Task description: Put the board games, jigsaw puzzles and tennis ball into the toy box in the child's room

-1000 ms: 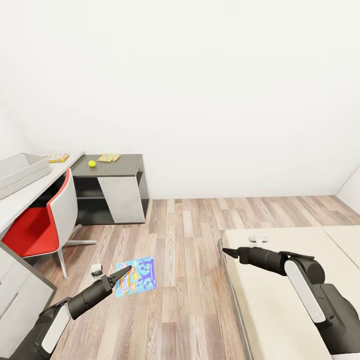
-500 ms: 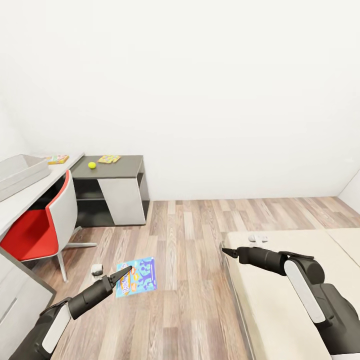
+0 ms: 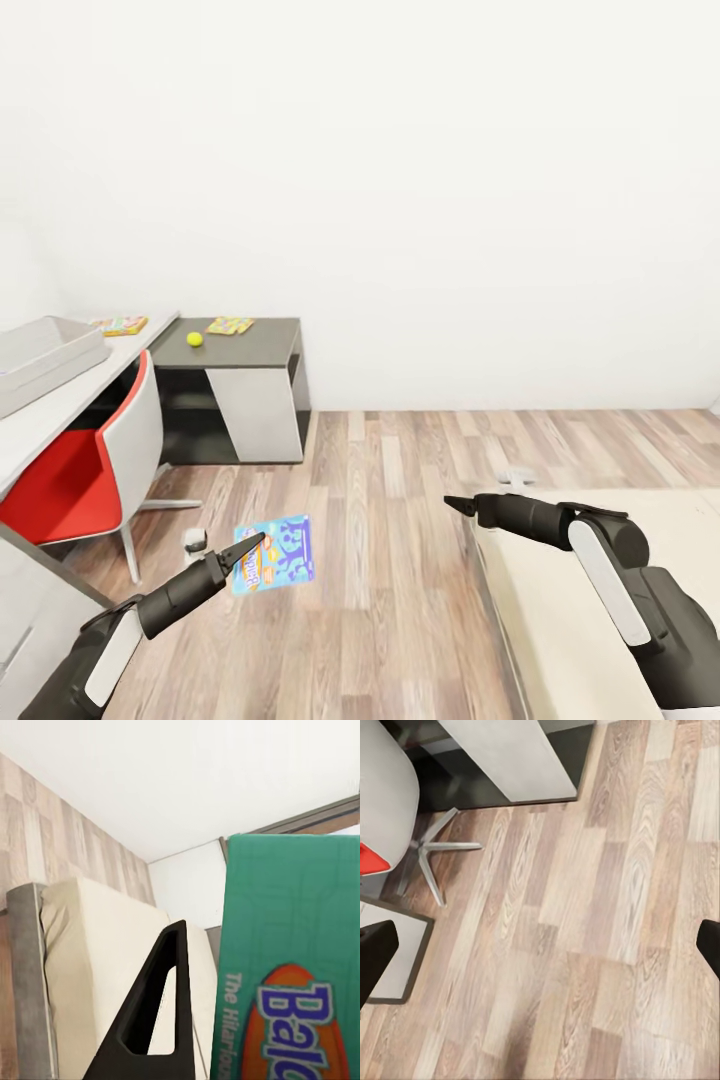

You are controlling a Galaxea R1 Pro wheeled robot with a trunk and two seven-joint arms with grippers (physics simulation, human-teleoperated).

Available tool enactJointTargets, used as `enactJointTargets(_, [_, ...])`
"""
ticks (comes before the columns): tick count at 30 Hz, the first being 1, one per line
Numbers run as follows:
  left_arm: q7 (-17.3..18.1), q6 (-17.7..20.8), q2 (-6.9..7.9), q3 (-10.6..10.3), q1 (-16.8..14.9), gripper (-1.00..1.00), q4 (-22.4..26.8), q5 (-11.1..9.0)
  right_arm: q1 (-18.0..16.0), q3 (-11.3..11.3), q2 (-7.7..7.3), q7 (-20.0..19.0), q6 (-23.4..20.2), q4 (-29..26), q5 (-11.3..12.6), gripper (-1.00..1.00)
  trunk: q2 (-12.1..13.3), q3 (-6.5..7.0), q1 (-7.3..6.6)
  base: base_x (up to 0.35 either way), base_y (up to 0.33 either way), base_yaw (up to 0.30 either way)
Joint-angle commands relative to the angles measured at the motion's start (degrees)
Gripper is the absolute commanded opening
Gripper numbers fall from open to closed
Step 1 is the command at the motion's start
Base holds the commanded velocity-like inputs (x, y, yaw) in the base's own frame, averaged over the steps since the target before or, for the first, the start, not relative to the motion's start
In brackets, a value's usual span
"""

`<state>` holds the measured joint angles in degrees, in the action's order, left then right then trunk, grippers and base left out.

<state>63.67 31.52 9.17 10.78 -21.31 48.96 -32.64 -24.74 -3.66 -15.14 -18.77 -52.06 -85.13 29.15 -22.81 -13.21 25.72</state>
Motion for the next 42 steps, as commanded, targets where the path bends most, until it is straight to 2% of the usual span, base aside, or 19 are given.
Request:
enactJointTargets(1, [0.06,0.55,0.00,-0.01,-0.05,-1.00,-0.01,-0.29,-0.05,-0.01,-0.04,-0.31,-0.19,-0.06,-0.32,1.00,-0.11,-0.11,0.06,0.302,0.145,0.215])
enactJointTargets(10, [-0.22,1.31,-0.08,0.00,-0.81,-1.00,0.50,-0.41,-0.12,0.18,-0.19,-0.30,-0.63,-0.15,-0.31,1.00,-0.11,-0.19,0.06,0.303,0.145,0.257])
enactJointTargets(16, [-0.55,5.16,-0.11,0.27,-3.54,-1.00,2.59,-0.34,-0.27,0.31,-0.26,-0.25,-2.55,-0.19,-0.26,1.00,-0.11,-0.29,0.06,0.304,0.122,0.270])
enactJointTargets(21, [-2.27,8.30,-0.37,0.36,-5.55,-1.00,5.44,-0.50,-0.40,0.42,-0.51,-0.26,-3.31,-0.20,-0.23,1.00,-0.11,-0.34,0.06,0.305,0.110,0.271])
enactJointTargets(23, [-3.69,9.78,-1.19,0.34,-6.13,-1.00,7.69,-0.54,-0.40,0.74,-0.73,-0.28,-3.50,-0.22,-0.17,1.00,-0.11,-0.35,0.06,0.305,0.107,0.202])
enactJointTargets(24, [-6.63,12.73,-3.47,0.50,-7.12,-1.00,10.87,-0.56,-0.36,1.46,-0.90,-0.29,-3.66,-0.26,-0.07,1.00,-0.11,-0.35,0.06,0.308,0.102,0.092])
enactJointTargets(25, [-7.68,13.81,-4.24,0.54,-7.61,-1.00,11.89,-0.57,-0.35,1.64,-0.93,-0.29,-3.70,-0.27,-0.05,1.00,-0.11,-0.36,0.06,0.310,0.100,0.074])
enactJointTargets(29, [-11.59,17.70,-6.95,0.74,-9.11,-1.00,17.25,-0.94,-0.33,2.05,-1.01,-0.33,-3.78,-0.29,0.00,1.00,-0.11,-0.36,0.06,0.313,0.094,0.043])
enactJointTargets(30, [-11.59,17.70,-6.95,0.74,-9.11,-1.00,17.25,-0.94,-0.33,2.05,-1.01,-0.33,-3.78,-0.29,0.00,1.00,-0.11,-0.36,0.06,0.315,0.090,0.030])
enactJointTargets(35, [-17.52,22.96,-10.71,0.78,-9.50,-1.00,25.70,-1.96,-0.26,2.30,-1.08,-0.37,-3.82,-0.56,0.08,1.00,-0.11,-0.36,0.06,0.318,0.084,0.016])
enactJointTargets(36, [-17.52,22.96,-10.71,0.78,-9.50,-1.00,25.70,-1.96,-0.26,2.30,-1.08,-0.37,-3.82,-0.56,0.08,1.00,-0.11,-0.36,0.06,0.320,0.080,0.010])
enactJointTargets(40, [-22.16,25.66,-12.14,0.88,-8.78,-1.00,30.97,-2.35,-0.19,2.42,-1.11,-0.39,-3.85,-1.14,0.08,1.00,-0.11,-0.37,0.06,0.321,0.077,0.006])
enactJointTargets(42, [-22.91,26.02,-12.32,0.91,-8.62,-1.00,31.73,-2.36,-0.18,2.51,-1.11,-0.39,-3.87,-1.31,0.09,1.00,-0.11,-0.37,0.06,0.321,0.076,0.012])
